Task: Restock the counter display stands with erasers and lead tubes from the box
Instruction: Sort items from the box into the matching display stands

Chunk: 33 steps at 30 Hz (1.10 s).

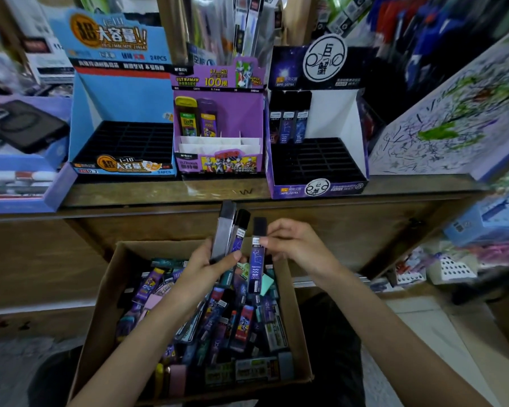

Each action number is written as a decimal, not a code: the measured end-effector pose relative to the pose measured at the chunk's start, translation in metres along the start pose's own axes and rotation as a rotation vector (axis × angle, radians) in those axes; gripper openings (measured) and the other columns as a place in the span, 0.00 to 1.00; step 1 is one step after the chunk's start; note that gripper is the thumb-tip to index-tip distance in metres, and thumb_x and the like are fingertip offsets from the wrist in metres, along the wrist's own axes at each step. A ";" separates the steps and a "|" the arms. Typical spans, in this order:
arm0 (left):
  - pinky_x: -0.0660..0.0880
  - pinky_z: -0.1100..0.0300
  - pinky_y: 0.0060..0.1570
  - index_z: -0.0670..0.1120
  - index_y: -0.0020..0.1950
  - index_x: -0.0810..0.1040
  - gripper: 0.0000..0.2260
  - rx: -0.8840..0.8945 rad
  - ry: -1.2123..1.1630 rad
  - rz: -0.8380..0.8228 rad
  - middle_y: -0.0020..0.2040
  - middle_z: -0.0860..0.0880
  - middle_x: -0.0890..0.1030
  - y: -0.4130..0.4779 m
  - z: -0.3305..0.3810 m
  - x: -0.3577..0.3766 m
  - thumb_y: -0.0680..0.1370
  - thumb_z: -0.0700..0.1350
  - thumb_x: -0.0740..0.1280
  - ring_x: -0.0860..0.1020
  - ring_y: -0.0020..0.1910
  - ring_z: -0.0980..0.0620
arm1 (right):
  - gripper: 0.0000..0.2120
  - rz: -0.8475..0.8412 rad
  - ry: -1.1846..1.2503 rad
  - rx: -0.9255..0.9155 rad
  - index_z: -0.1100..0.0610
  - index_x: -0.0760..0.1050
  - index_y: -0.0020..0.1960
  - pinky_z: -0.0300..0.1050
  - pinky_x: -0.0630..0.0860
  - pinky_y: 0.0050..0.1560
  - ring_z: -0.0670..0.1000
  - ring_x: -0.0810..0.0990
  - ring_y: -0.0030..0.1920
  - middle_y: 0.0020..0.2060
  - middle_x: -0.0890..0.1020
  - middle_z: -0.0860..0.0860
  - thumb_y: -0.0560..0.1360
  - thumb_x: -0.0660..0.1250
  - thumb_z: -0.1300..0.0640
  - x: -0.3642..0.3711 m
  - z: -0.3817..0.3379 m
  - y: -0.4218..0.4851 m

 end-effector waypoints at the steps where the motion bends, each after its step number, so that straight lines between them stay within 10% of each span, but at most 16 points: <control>1: 0.77 0.65 0.45 0.46 0.55 0.74 0.08 0.034 0.010 -0.002 0.43 0.50 0.85 0.002 0.008 0.001 0.76 0.44 0.67 0.82 0.45 0.55 | 0.07 0.017 -0.018 -0.034 0.63 0.74 0.51 0.44 0.75 0.43 0.51 0.80 0.42 0.45 0.82 0.57 0.74 0.68 0.63 -0.008 -0.008 -0.002; 16: 0.78 0.65 0.41 0.48 0.55 0.73 0.09 0.293 -0.031 0.004 0.41 0.50 0.83 0.069 0.105 0.018 0.76 0.42 0.65 0.81 0.39 0.56 | 0.06 0.490 -0.130 -0.474 0.56 0.73 0.45 0.33 0.74 0.34 0.38 0.78 0.31 0.34 0.80 0.48 0.74 0.68 0.64 -0.144 -0.140 0.048; 25: 0.77 0.66 0.39 0.48 0.56 0.74 0.09 0.281 -0.030 0.010 0.42 0.49 0.83 0.075 0.103 0.012 0.76 0.43 0.65 0.81 0.37 0.54 | 0.07 0.456 -0.332 -0.529 0.59 0.75 0.52 0.38 0.75 0.47 0.48 0.78 0.44 0.39 0.79 0.47 0.74 0.67 0.66 -0.149 -0.127 0.099; 33: 0.78 0.63 0.36 0.46 0.54 0.74 0.13 0.257 -0.103 -0.036 0.42 0.49 0.84 0.072 0.105 0.018 0.71 0.48 0.66 0.81 0.37 0.54 | 0.05 0.446 -0.378 -0.445 0.62 0.77 0.49 0.32 0.75 0.43 0.34 0.78 0.33 0.35 0.80 0.46 0.74 0.68 0.67 -0.152 -0.117 0.113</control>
Point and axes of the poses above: each hand's wrist, its own y-axis towards the middle knuckle, its own x-axis out of the palm, z = x × y, the point moved 4 cm from there along y, towards the middle knuckle
